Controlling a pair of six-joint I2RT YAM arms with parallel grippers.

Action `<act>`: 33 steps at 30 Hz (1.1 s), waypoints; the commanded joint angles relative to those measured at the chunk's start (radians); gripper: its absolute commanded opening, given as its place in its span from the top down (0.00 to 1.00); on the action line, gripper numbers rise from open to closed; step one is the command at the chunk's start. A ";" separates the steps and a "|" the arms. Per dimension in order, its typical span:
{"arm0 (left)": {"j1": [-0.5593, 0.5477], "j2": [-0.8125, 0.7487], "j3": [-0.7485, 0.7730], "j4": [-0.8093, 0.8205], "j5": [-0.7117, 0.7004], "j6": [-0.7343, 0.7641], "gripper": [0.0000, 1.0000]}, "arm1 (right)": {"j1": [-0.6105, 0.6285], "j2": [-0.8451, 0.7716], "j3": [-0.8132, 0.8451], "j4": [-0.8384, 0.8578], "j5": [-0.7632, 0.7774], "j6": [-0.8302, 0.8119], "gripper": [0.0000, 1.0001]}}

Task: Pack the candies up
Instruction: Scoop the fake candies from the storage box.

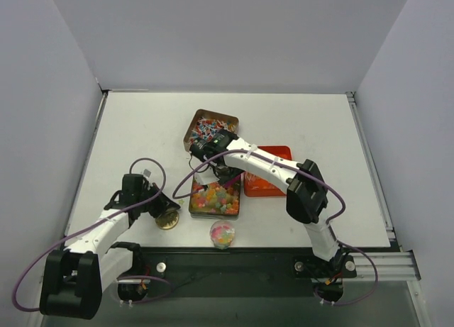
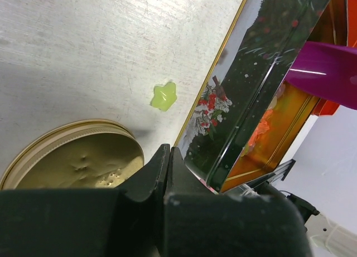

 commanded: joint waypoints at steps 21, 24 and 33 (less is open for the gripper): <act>-0.023 0.013 -0.011 0.073 -0.010 -0.009 1.00 | 0.086 -0.062 -0.220 0.195 -0.052 -0.122 1.00; -0.023 0.013 -0.011 0.082 -0.010 -0.009 1.00 | 0.104 -0.049 -0.203 0.195 -0.051 -0.132 1.00; -0.023 0.016 -0.013 0.103 -0.010 -0.019 1.00 | 0.178 0.011 -0.171 0.196 -0.077 -0.105 1.00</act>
